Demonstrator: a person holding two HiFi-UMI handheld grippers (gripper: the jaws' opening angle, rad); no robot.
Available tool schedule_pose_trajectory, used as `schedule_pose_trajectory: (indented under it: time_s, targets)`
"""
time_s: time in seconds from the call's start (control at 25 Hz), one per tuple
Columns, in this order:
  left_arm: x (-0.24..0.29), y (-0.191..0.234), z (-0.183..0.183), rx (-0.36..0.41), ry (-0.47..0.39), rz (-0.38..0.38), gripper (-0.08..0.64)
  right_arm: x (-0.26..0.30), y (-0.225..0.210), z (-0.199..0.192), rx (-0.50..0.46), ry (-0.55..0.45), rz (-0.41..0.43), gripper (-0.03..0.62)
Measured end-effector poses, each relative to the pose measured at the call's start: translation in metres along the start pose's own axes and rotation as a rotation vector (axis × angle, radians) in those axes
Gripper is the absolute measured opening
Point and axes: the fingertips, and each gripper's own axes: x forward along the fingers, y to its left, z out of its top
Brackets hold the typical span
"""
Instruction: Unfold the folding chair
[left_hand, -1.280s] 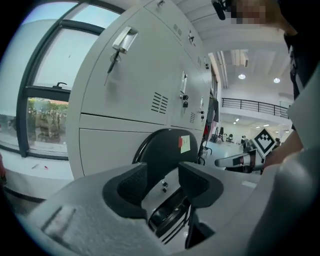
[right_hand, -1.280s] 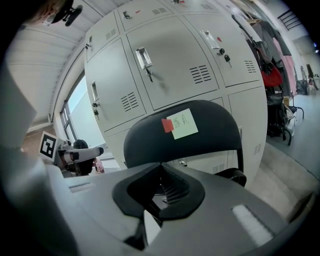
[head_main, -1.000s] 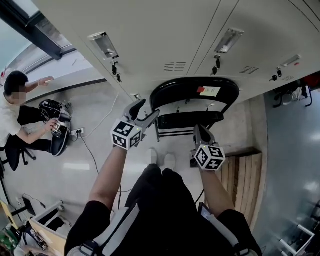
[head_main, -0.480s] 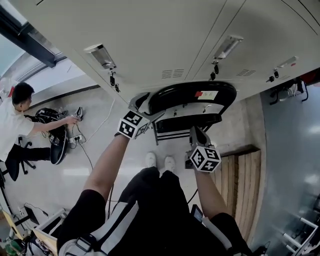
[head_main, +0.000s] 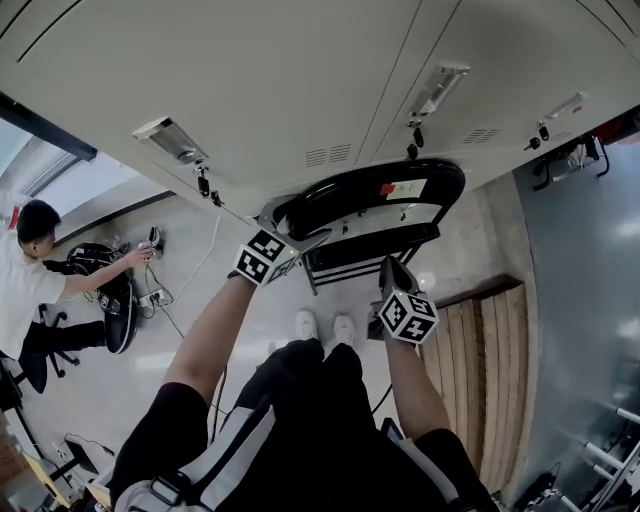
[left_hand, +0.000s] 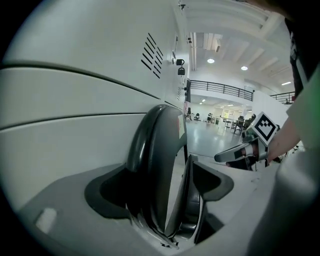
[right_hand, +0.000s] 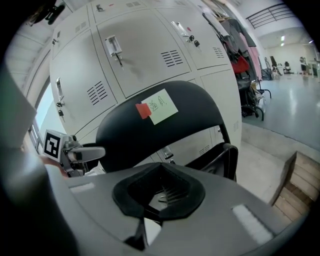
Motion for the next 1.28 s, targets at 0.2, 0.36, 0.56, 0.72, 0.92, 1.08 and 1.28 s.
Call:
schedule_pose_trajectory:
  time_s: [0.2, 0.36, 0.56, 0.72, 0.92, 1.08, 1.28]
  targets:
    - [0.001, 0.01, 0.001, 0.024, -0.006, 0.016, 0.274, 0.007, -0.006, 0.0, 0.041, -0.004, -0.02, 0.005]
    - [-0.001, 0.019, -0.001, 0.046, -0.001, 0.075, 0.204, 0.013, -0.006, -0.006, 0.066, -0.017, -0.032, 0.013]
    - [-0.002, 0.018, 0.001, 0.072, -0.014, 0.076, 0.198, 0.026, -0.016, -0.018, 0.197, -0.019, -0.074, 0.116]
    - [-0.006, 0.014, 0.0, 0.085, -0.014, 0.058, 0.189, 0.044, -0.048, -0.038, 0.585, 0.011, -0.171, 0.241]
    - [-0.012, 0.011, -0.003, 0.153, -0.027, 0.06, 0.184, 0.08, -0.037, -0.051, 0.596, 0.074, -0.196, 0.295]
    - [-0.012, 0.004, -0.001, 0.197, -0.022, 0.05, 0.186, 0.096, -0.037, -0.054, 0.574, 0.09, -0.299, 0.307]
    - [-0.01, -0.027, 0.011, 0.285, -0.053, -0.002, 0.183, 0.094, -0.053, -0.068, 0.606, 0.113, -0.376, 0.225]
